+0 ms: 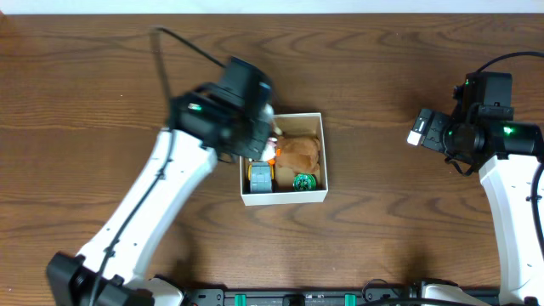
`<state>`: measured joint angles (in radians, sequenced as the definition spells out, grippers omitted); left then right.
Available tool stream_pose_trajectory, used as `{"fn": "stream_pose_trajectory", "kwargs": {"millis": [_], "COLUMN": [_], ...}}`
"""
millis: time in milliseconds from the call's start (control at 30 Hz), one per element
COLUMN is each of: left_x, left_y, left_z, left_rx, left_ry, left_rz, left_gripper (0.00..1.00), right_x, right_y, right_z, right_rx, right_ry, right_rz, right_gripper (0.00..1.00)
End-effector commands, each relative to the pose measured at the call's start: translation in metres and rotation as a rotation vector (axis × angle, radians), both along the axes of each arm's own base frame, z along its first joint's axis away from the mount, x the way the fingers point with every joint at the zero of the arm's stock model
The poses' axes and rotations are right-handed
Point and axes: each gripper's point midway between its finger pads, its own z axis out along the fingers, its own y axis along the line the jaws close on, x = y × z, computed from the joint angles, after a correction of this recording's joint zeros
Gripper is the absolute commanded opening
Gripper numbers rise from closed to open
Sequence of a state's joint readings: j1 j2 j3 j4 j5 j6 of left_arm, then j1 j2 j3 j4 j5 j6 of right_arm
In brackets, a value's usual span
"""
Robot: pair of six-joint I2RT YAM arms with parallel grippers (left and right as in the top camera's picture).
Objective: Pack container
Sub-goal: 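Carry the paddle toy with left gripper into the box and release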
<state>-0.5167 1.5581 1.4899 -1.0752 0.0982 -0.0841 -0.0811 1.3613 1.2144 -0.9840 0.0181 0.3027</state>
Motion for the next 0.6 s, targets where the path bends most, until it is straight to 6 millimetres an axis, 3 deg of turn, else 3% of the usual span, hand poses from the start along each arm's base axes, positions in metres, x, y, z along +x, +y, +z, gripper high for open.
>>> {"fn": "stream_pose_trajectory", "kwargs": {"millis": [0, 200, 300, 433, 567], "left_x": [-0.009, -0.016, -0.016, -0.016, -0.016], "left_y": [-0.007, -0.012, -0.012, -0.011, -0.010], "left_z": [-0.033, -0.076, -0.083, -0.078, -0.063], "left_rx": [0.076, 0.140, 0.153, 0.145, 0.120], "left_ry": [0.060, 0.154, 0.173, 0.160, 0.124], "left_rz": [0.012, -0.010, -0.010, -0.008, -0.006], "left_gripper": [0.06, 0.11, 0.46, 0.80, 0.93], "right_x": [-0.001, -0.001, -0.001, -0.001, -0.001], "right_y": [-0.001, -0.001, -0.001, -0.001, -0.001], "right_z": [-0.002, -0.002, -0.002, -0.002, -0.002], "right_rx": [-0.005, -0.004, -0.004, -0.004, -0.005], "right_ry": [0.009, 0.011, 0.012, 0.012, 0.012], "right_rz": [0.008, 0.008, 0.008, 0.008, 0.009], "right_gripper": [0.99, 0.99, 0.99, 0.99, 0.99]}}
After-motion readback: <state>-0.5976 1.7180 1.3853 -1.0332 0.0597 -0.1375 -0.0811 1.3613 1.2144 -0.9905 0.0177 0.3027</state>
